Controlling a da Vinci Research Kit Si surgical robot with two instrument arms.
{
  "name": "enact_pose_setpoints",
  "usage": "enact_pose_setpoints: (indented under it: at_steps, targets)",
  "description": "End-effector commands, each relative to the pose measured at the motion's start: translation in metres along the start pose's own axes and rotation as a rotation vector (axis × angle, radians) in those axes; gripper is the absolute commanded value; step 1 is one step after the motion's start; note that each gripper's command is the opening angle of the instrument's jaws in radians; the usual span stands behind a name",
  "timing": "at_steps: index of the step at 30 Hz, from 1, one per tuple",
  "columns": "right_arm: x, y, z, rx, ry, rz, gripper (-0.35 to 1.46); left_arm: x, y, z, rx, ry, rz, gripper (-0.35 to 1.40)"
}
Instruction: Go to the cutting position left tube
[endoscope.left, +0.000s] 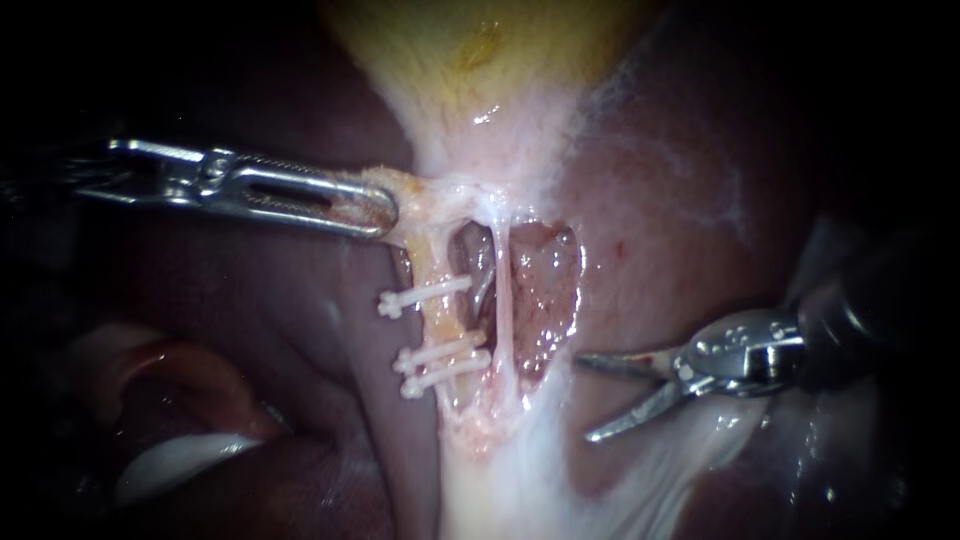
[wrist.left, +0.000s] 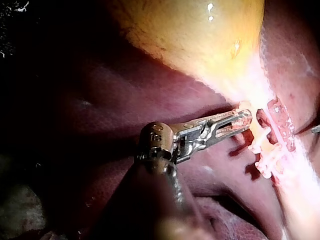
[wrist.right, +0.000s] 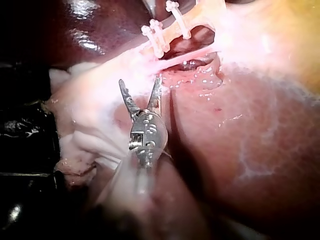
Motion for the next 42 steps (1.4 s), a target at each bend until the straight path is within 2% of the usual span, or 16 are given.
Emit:
enact_pose_setpoints:
  at_steps: [1,5,11,17,30,36,42]
  targets:
    - [0.0003,0.0002,0.0001,0.000,0.002,0.002,1.19,0.0000,-0.0001,0.0000,0.000,0.000,0.000,-0.20]
    - [0.0011,0.0008,0.0008,-0.003,0.003,0.007,1.18,-0.0001,-0.0001,0.0001,-0.001,-0.001,0.000,-0.21]
    - [0.0016,0.0021,0.0021,-0.011,0.004,0.028,1.18,-0.0001,-0.0002,0.0002,-0.002,-0.001,-0.001,-0.21]
    - [0.0012,0.0032,0.0035,-0.004,0.004,0.051,1.18,-0.0002,-0.0004,0.0002,-0.001,-0.004,-0.001,-0.21]
    - [0.0005,0.0047,0.0080,0.030,-0.007,0.072,1.16,-0.0003,-0.0010,0.0002,-0.002,-0.008,-0.003,-0.21]
    - [0.0006,0.0059,0.0095,0.040,-0.017,0.062,1.16,-0.0003,-0.0011,0.0002,-0.003,-0.008,-0.003,-0.21]
    - [0.0009,0.0063,0.0100,0.036,-0.017,0.069,1.16,-0.0003,-0.0012,0.0001,-0.003,-0.008,-0.003,-0.21]
